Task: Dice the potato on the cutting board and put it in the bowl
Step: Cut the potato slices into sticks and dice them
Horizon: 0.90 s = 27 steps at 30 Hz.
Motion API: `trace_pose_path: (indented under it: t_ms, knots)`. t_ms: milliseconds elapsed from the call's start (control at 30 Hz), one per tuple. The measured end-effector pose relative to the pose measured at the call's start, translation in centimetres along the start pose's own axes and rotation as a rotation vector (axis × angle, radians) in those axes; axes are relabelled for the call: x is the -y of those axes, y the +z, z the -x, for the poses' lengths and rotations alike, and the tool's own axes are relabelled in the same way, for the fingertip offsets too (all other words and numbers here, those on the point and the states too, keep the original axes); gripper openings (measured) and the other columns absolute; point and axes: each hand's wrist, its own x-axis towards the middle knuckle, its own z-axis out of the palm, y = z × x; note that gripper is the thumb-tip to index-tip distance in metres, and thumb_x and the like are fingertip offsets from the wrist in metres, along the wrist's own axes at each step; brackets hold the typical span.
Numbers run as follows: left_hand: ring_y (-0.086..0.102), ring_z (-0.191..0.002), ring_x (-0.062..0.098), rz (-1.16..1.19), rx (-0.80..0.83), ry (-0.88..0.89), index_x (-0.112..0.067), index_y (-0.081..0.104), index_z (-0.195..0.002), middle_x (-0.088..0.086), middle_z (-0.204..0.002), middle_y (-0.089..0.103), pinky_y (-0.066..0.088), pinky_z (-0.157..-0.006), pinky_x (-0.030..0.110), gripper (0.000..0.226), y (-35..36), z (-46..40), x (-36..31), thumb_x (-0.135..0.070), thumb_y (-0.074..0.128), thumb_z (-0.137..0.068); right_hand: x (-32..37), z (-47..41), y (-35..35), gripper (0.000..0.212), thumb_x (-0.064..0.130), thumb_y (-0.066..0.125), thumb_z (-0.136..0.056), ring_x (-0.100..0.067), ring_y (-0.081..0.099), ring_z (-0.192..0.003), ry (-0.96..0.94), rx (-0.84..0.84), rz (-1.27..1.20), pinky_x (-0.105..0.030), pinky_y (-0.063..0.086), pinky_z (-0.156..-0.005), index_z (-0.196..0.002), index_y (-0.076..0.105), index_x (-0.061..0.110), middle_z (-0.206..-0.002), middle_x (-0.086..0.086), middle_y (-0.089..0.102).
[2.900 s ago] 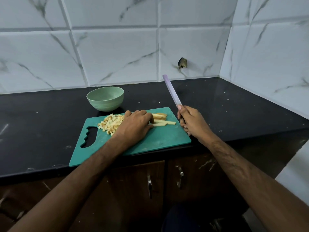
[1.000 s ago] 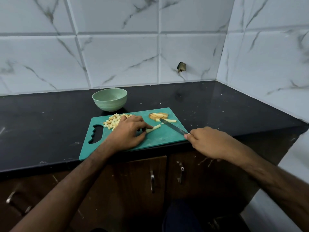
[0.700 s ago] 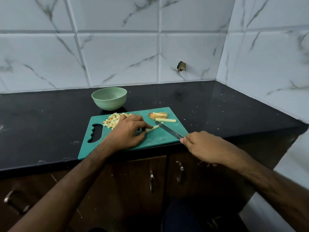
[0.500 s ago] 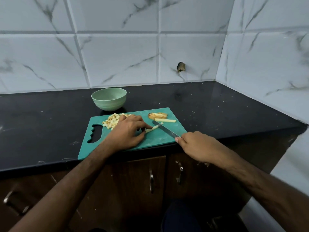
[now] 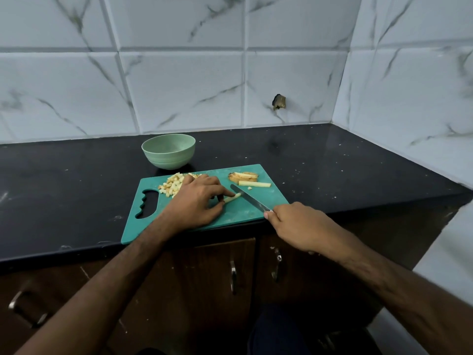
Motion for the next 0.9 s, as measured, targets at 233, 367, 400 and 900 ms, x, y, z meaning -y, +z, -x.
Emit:
trace_pose_path:
  t_ms: [233, 367, 400, 900]
  knots:
    - [0.052, -0.094, 0.005, 0.002, -0.038, 0.009, -0.035, 0.071, -0.114, -0.020, -0.094, 0.059, 0.024, -0.076, 0.033, 0.042, -0.2, 0.2, -0.1, -0.051, 0.041, -0.088, -0.6, -0.6, -1.1, 0.043, 0.051, 0.028, -0.108, -0.017, 0.065, -0.072, 0.016, 0.025, -0.082, -0.028, 0.046, -0.056, -0.085, 0.050, 0.023, -0.088, -0.003, 0.062]
    - [0.052, -0.094, 0.005, 0.004, -0.045, 0.012, -0.034, 0.071, -0.112, -0.021, -0.094, 0.057, 0.025, -0.077, 0.033, 0.041, -0.1, 0.1, -0.1, -0.051, 0.042, -0.088, -0.5, -0.1, -0.4, 0.042, 0.052, 0.028, -0.108, -0.019, 0.067, -0.070, 0.010, 0.041, -0.068, -0.028, 0.049, -0.055, -0.086, 0.050, 0.025, -0.086, -0.002, 0.062]
    - [0.052, -0.093, 0.004, 0.004, -0.048, 0.013, -0.034, 0.072, -0.111, -0.022, -0.093, 0.056, 0.025, -0.077, 0.033, 0.039, -0.1, 0.1, -0.1, -0.049, 0.044, -0.089, -0.3, 0.0, -0.1, 0.042, 0.052, 0.028, -0.108, -0.018, 0.067, -0.067, 0.010, 0.038, -0.059, -0.028, 0.051, -0.054, -0.087, 0.051, 0.025, -0.085, -0.001, 0.062]
    - [0.054, -0.092, 0.007, -0.005, -0.071, 0.018, -0.031, 0.072, -0.108, -0.017, -0.095, 0.062, 0.026, -0.077, 0.033, 0.017, -0.3, 0.3, -0.3, -0.037, 0.065, -0.093, 0.7, 0.4, -0.8, 0.044, 0.051, 0.026, -0.109, -0.018, 0.069, -0.065, 0.015, 0.042, -0.033, -0.031, 0.057, -0.056, -0.092, 0.054, 0.021, -0.085, -0.002, 0.063]
